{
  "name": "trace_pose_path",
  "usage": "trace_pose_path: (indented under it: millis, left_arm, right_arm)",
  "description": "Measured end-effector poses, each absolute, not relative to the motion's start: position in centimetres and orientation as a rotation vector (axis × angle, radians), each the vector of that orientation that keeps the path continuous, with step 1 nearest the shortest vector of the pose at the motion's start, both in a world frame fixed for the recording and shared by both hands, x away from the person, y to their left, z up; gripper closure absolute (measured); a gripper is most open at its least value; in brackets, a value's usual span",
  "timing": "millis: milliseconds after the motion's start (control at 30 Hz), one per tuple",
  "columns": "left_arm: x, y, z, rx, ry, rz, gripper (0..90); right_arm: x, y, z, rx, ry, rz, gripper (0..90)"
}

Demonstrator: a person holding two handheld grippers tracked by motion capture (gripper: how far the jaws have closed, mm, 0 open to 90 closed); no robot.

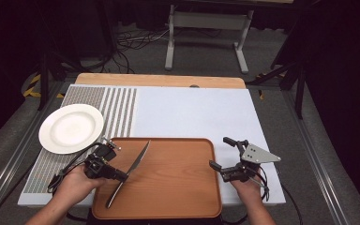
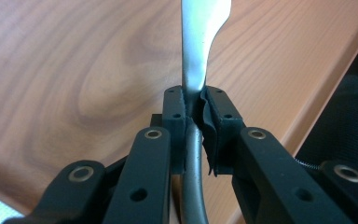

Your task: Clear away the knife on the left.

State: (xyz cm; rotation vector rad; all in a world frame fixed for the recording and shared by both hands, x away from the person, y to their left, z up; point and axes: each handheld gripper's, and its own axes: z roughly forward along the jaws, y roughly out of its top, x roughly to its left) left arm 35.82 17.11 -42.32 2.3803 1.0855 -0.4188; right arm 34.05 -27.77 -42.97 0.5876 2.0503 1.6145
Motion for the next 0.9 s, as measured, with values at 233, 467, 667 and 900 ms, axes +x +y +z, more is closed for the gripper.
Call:
trace_pose_path:
  millis: [233,467,667,900]
  left_arm:
    - [35.8,17.0,-42.7,2.393,1.112,-0.390,80.2]
    - [35.8,16.6,-43.5,2.433,1.129,-0.392,80.1]
    - [35.8,16.5,-43.8,2.444,1.139,-0.377,80.0]
    - [35.8,16.7,-43.8,2.442,1.152,-0.372,79.9]
  right_arm:
    - [34.1,-27.7,-43.0,0.587,2.051,1.613,4.0]
    - [34.0,-27.7,-43.0,0.586,2.051,1.614,4.0]
    - [34.0,-27.7,-43.0,0.585,2.052,1.614,4.0]
    - [34.0,-27.7,-43.0,0.586,2.052,1.616,3.9]
